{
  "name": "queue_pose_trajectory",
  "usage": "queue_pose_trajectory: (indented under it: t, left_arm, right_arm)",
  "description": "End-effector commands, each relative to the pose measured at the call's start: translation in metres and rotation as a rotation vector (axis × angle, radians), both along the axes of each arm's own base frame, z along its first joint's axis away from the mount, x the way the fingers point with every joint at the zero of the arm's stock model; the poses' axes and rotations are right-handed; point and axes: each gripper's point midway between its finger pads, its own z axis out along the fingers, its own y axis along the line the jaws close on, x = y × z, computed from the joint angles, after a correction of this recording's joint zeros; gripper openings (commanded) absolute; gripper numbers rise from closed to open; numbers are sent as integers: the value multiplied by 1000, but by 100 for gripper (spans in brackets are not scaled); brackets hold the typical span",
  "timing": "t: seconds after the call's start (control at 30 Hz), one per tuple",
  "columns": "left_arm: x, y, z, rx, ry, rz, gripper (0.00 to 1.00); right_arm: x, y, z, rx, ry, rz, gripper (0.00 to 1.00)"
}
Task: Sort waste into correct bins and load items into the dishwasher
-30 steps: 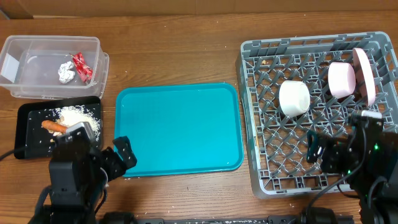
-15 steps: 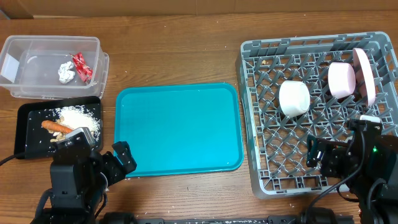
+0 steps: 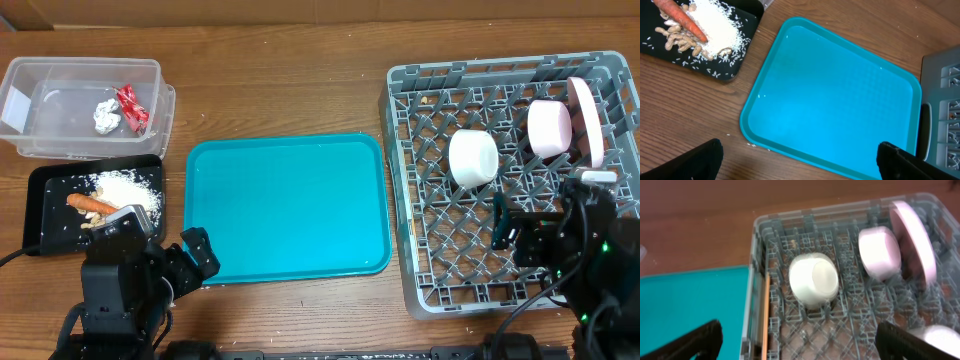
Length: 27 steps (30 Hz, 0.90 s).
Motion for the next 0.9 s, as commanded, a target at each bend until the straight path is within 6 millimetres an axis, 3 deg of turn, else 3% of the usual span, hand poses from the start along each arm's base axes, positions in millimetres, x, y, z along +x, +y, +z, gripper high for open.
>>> queue_pose_trajectory:
  t: [0.0, 0.5, 0.87]
  left_arm:
    - [0, 3, -1, -2, 1, 24, 100]
    - [0, 3, -1, -2, 0, 24, 100]
    - [0, 3, -1, -2, 0, 24, 100]
  right_arm:
    - [-1, 7, 2, -48, -102, 54, 100]
    - [1, 15, -45, -47, -579, 78, 100]
    - [26, 15, -79, -143, -740, 86, 100]
